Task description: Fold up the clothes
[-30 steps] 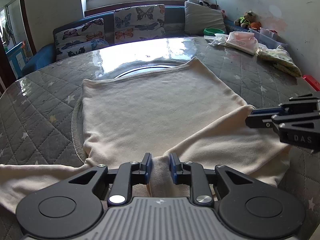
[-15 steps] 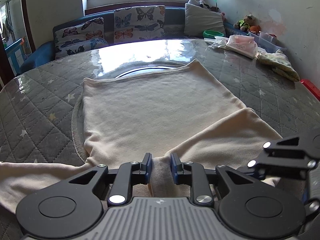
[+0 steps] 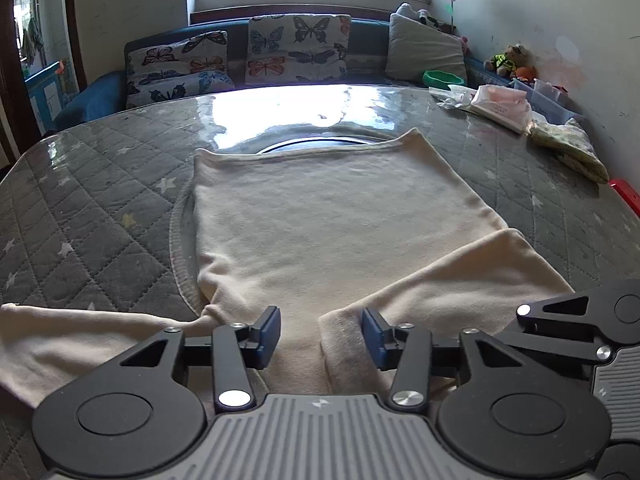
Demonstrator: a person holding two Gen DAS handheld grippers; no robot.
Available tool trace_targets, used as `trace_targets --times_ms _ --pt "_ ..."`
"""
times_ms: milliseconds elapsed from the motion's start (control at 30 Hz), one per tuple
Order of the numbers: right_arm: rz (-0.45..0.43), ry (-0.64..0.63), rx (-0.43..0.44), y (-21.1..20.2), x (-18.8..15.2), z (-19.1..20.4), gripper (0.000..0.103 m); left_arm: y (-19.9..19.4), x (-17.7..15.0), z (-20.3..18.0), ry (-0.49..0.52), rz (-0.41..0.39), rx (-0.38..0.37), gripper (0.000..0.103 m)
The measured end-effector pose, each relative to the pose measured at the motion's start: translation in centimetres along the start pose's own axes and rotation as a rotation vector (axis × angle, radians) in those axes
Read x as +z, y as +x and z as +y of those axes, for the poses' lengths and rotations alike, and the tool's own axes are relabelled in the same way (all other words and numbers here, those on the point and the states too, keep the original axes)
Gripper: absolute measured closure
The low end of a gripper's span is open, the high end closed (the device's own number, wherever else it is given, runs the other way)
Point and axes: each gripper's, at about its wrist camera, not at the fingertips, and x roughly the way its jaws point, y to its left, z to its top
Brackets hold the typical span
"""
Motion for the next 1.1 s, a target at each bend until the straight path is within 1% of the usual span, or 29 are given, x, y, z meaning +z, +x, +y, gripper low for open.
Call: trace_targets --times_ms 33,133,233,333,433,467,533,600,667,700,733,800,833,867,933,967,1100 --pt "-0.005 0.012 -0.001 -0.1 0.1 -0.2 0.097 -0.1 0.0 0.1 -0.002 -0.002 0.006 0.046" --pt "-0.032 0.044 -0.019 -0.9 0.3 -1.1 0.098 -0.4 -0.1 0.6 -0.015 -0.007 0.022 0.039" --pt "-0.062 0.065 -0.06 -1.9 0.5 -2.3 0.099 -0.6 -0.1 1.1 -0.027 -0.018 0.039 0.032" --pt "-0.082 0.108 -0.103 -3.0 0.7 -4.1 0.099 -0.5 -0.3 1.6 -0.042 -0.016 0.051 0.03" --pt "-0.076 0.138 -0.063 -3.7 0.9 -5.1 0.098 -0.4 -0.5 2.2 -0.058 -0.011 0.06 0.03" --pt "-0.075 0.132 -0.051 -3.6 0.9 -4.8 0.097 -0.4 -0.6 2.5 -0.064 -0.009 0.063 0.03" --pt "-0.064 0.111 -0.067 -3.2 0.8 -4.0 0.097 -0.3 -0.7 2.9 -0.077 -0.005 0.074 0.03" --pt "-0.051 0.108 -0.053 -2.5 0.8 -3.6 0.095 -0.4 -0.9 3.2 -0.081 -0.003 0.08 0.03" --pt "-0.025 0.114 -0.007 -1.5 0.5 -3.2 0.091 -0.7 -1.1 3.4 -0.08 -0.001 0.086 0.03" --pt "-0.014 0.108 0.008 -1.1 0.4 -2.9 0.082 -0.7 -1.2 3.5 -0.082 0.0 0.088 0.03" --pt "-0.007 0.091 0.02 -0.8 0.3 -2.3 0.078 -0.7 -1.3 3.7 -0.084 0.001 0.09 0.03" --pt "0.002 0.066 0.03 -0.4 0.1 -1.5 0.076 -0.7 -1.5 3.9 -0.088 0.004 0.094 0.03" --pt "0.004 0.056 0.026 -0.1 -0.1 -1.2 0.073 -0.7 -1.5 4.0 -0.091 0.006 0.094 0.03" --pt "0.003 0.053 0.018 0.1 -0.2 -0.9 0.073 -0.6 -1.6 4.0 -0.093 0.009 0.092 0.03" --pt "0.002 0.062 0.012 0.1 -0.1 -1.1 0.076 -0.6 -1.7 3.9 -0.088 0.01 0.09 0.03" --pt "0.002 0.067 0.007 0.1 -0.1 -1.2 0.086 -0.6 -1.7 3.8 -0.088 0.01 0.088 0.03" --pt "-0.019 0.06 -0.024 -0.7 -0.1 -1.4 0.095 -0.6 -1.7 3.5 -0.088 0.009 0.087 0.03"
